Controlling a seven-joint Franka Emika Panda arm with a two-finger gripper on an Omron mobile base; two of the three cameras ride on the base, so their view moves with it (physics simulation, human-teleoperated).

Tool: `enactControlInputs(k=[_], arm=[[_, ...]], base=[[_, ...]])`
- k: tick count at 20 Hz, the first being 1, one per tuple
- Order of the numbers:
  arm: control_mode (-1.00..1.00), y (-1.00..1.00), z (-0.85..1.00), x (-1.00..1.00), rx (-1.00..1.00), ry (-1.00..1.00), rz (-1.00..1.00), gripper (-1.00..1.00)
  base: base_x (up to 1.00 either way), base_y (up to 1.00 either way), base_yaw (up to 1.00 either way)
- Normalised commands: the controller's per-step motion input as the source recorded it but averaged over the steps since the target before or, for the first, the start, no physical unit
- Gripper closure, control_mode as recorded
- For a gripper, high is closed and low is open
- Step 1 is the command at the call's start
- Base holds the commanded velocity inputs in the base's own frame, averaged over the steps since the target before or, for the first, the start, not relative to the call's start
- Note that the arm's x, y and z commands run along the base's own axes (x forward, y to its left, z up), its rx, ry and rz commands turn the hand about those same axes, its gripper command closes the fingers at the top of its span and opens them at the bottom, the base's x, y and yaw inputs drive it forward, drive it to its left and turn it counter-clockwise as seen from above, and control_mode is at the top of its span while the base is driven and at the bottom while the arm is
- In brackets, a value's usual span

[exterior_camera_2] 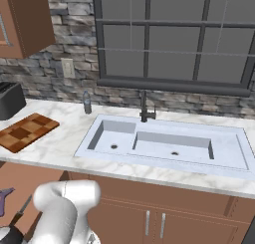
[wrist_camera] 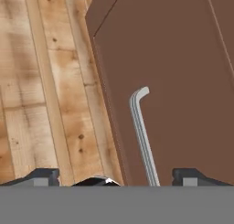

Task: Open the drawer on the left and place the cutting tools on the cutting board.

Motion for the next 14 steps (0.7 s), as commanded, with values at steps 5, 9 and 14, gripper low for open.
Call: enactControlInputs(k=[5,9,14], arm=[[-1.0,0.0,0.92,-0.22,0.16,0.31,0.0,-1.0],[-1.0,-0.01,1.0,-0.03,0.15,0.3,-0.01,-1.0],[-1.0,-0.08,0.99,0.02,0.15,0.32,-0.05,-1.0]], base=[[0.0,0.0,0.0],[0.0,0.0,0.0],[0.0,0.0,0.0]])
